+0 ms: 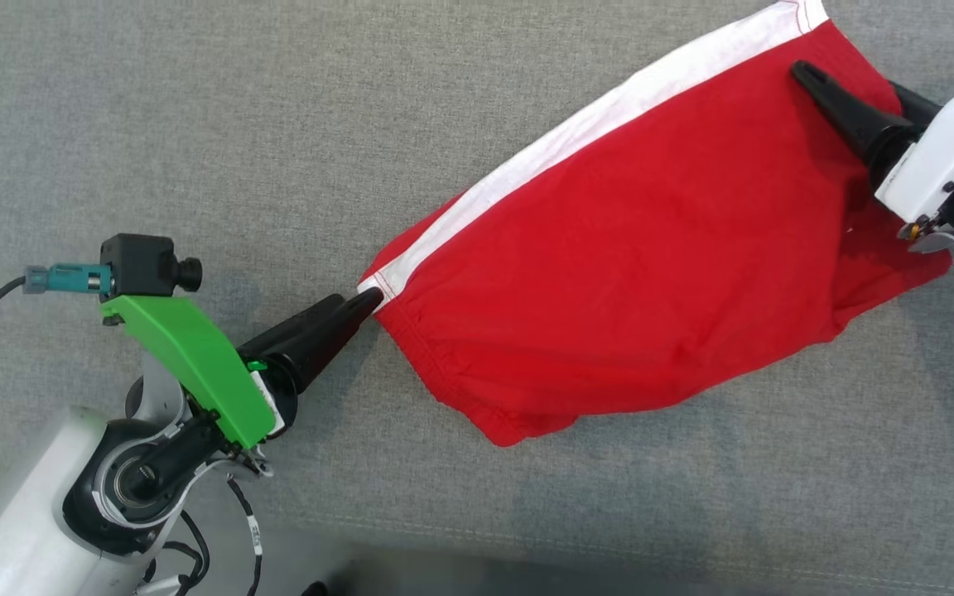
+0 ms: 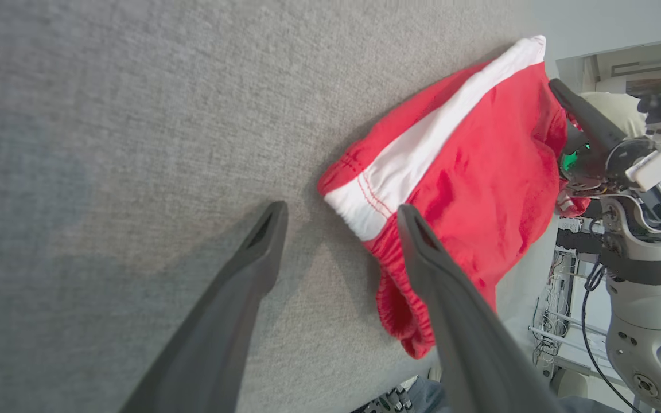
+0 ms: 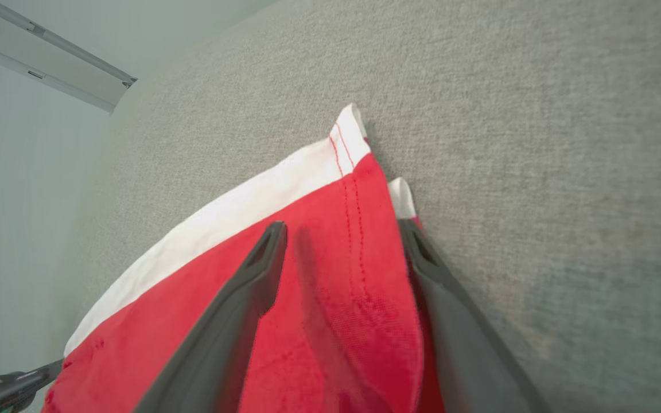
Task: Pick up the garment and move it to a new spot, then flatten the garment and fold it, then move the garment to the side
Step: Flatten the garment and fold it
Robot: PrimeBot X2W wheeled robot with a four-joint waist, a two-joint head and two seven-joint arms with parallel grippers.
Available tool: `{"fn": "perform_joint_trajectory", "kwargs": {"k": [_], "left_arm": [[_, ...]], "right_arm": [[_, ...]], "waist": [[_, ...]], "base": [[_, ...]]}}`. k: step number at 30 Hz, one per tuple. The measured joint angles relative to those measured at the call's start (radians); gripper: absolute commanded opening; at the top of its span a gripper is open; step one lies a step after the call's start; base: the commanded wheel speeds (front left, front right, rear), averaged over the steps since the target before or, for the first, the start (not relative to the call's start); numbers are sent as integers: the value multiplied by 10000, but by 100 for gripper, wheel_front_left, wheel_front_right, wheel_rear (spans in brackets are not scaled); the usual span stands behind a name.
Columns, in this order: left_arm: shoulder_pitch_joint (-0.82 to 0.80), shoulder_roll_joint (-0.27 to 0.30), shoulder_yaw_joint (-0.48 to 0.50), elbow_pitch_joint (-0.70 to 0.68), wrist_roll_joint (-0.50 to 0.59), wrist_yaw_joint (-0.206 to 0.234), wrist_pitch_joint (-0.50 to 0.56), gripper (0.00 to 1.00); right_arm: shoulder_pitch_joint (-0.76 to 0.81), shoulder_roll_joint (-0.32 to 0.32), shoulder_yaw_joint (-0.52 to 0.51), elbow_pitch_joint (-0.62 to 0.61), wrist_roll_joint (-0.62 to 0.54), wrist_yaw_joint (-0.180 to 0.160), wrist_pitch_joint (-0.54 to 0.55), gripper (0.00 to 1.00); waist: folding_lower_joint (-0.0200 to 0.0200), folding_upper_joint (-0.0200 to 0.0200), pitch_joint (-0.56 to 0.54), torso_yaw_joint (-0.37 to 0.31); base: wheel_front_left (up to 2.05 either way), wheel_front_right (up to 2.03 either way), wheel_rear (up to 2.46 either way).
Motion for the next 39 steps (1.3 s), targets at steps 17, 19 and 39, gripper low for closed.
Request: {"fn": "perform_joint_trajectory", "kwargs": {"k": [17, 19, 39], "left_arm": [[1805, -690, 497, 50, 738, 0, -2178, 100], [2137, -951, 71, 2, 543, 6, -2098, 100], [2224, -1732, -631, 600, 715, 42, -2008, 100]], "right_arm": [[1749, -140, 238, 1039, 280, 548, 0, 100], [1890, -165, 182, 1030, 428, 456, 42, 100], [1197, 322, 752, 1133, -90, 259, 295, 100]], "waist": [[0, 0, -1947, -756], [-1, 0, -2201, -791], [0, 0, -1623, -624]], "base": [[0, 0, 0], [0, 0, 0], [0, 0, 0]]}}
